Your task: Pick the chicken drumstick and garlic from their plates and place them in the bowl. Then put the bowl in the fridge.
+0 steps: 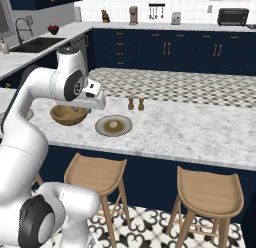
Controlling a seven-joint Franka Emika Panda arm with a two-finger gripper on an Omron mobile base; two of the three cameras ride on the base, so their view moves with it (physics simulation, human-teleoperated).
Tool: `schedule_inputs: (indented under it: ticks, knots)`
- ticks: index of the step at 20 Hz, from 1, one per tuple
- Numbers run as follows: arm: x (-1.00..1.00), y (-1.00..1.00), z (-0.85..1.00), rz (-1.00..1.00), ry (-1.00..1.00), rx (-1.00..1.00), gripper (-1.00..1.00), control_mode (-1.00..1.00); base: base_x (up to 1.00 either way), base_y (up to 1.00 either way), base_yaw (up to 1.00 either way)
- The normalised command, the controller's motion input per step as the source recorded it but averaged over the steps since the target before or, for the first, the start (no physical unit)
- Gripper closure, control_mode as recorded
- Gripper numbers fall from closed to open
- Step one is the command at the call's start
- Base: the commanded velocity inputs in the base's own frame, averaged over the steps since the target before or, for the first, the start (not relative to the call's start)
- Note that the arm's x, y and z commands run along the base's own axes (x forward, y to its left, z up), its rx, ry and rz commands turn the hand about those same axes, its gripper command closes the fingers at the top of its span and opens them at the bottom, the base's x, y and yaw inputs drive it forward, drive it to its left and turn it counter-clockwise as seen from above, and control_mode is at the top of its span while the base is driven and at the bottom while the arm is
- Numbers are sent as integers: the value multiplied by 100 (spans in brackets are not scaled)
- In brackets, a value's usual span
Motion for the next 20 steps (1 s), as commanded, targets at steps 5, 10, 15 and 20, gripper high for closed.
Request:
schedule_inputs:
  ticks: [5, 10, 15, 20]
  knots:
    - [0, 0, 0, 0, 0, 0, -100, 100, 0, 0, 0]
    - [0, 0, 0, 0, 0, 0, -100, 100, 0, 0, 0]
    - [0, 0, 0, 0, 0, 0, -100, 100, -2, 0, 0]
    - [0, 0, 0, 0, 0, 0, -100, 100, -3, 56, 0]
